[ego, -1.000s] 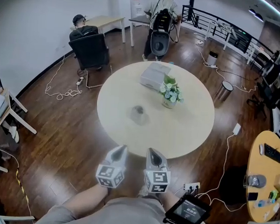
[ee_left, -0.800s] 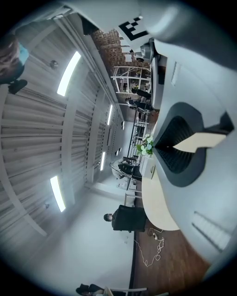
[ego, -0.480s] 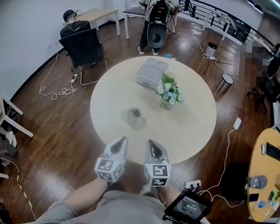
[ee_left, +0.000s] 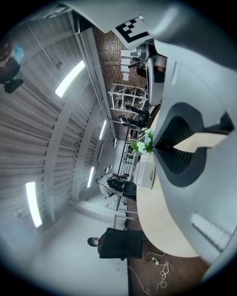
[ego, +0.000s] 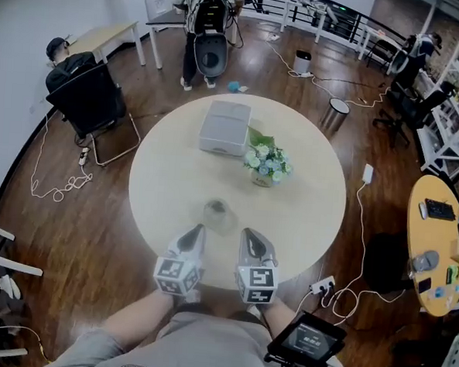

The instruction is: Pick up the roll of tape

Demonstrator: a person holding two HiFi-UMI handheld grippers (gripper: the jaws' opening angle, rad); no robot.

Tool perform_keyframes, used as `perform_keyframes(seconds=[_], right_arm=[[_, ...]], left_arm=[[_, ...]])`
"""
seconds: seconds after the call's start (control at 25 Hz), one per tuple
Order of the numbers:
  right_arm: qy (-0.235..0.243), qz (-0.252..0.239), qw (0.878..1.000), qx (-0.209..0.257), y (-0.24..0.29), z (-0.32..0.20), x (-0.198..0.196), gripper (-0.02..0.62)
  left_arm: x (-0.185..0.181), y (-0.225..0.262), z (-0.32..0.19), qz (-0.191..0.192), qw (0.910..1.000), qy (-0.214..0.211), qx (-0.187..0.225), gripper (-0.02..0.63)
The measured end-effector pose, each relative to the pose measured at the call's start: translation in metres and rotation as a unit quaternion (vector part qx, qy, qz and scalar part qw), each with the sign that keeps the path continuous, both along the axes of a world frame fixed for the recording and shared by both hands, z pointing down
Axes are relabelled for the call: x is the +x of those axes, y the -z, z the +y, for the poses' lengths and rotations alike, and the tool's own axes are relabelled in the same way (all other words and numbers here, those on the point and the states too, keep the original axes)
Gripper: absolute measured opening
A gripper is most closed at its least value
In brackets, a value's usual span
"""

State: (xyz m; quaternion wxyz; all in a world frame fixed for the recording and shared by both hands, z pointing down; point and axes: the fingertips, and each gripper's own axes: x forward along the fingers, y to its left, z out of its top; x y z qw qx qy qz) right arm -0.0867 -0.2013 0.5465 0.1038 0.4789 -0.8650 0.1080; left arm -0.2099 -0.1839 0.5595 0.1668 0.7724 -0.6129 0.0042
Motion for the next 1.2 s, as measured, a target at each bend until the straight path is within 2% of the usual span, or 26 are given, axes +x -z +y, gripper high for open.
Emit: perform_keyframes(seconds=[0.2,0.32,0.44,0.68,0.88,1.04,1.2], right_arm=[[-0.068,0.020,0.997,-0.019,-0.014,-0.017,-0.013,0.012],[-0.108,0.035,0.993,-0.034,-0.024,-0.022,-0.010,0.012],[-0.129,0.045,0.990,-0.038,-0.028,-0.024,-0.007,0.012],[-0.140,0.051,0.988,-0.043,-0.030,-0.032,-0.001,0.012],[-0.131,0.056,0.989,-0.044,-0.035,-0.040,0.001,0.012],[-0.123,0.062,0.988,-0.062,-0.053,-0.045,0.001,0.012],[-0.117,0.067,0.987,-0.091,-0.076,-0.052,0.002,0.012]], left_arm=[[-0.028,-0.006,-0.025,0.008,0.9987,-0.049,-0.015,0.002],[-0.035,-0.004,-0.037,0.013,0.9972,-0.073,-0.011,0.002],[-0.037,-0.009,-0.045,0.011,0.9959,-0.088,-0.016,0.002],[-0.030,-0.018,-0.060,0.005,0.9946,-0.100,-0.029,0.002],[-0.029,-0.029,-0.067,-0.011,0.9941,-0.101,-0.037,0.002],[-0.027,-0.048,-0.069,-0.046,0.9908,-0.115,-0.054,0.002],[-0.017,-0.073,-0.071,-0.093,0.9820,-0.142,-0.083,0.002]])
